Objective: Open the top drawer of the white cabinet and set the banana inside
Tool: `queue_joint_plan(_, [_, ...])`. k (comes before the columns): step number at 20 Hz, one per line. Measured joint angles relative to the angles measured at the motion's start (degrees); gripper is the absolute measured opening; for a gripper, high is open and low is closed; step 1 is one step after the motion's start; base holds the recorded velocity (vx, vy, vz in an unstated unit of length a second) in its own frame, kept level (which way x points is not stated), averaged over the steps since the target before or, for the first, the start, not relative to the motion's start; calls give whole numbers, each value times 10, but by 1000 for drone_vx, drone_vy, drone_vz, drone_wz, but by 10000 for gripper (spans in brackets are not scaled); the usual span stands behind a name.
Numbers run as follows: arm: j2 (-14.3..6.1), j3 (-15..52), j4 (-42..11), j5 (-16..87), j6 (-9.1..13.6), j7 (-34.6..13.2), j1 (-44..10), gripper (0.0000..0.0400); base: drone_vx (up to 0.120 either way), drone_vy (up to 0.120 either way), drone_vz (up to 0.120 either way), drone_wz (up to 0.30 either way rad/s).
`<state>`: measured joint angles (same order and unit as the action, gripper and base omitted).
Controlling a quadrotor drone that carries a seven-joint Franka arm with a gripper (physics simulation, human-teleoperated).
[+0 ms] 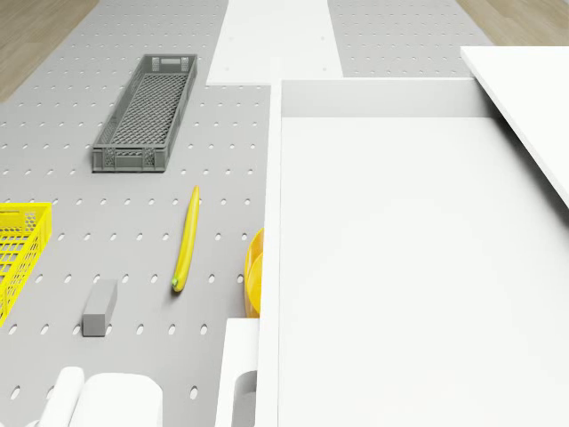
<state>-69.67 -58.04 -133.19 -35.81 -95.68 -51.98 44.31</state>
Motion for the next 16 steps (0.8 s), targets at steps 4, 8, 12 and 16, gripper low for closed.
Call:
queue_joint_plan(4, [-4,-2,2,4,0,-4,3,392,90,120,0,0])
queue_joint_plan(8, [-8,-3,3,8,-1,-7,6,397,120,120,0,0])
queue_joint_plan(12, [-12,-4,3,11,-3,-10,8,399,120,120,0,0])
queue_joint_plan(16, [-15,-4,3,14,-5,-13,10,400,120,120,0,0])
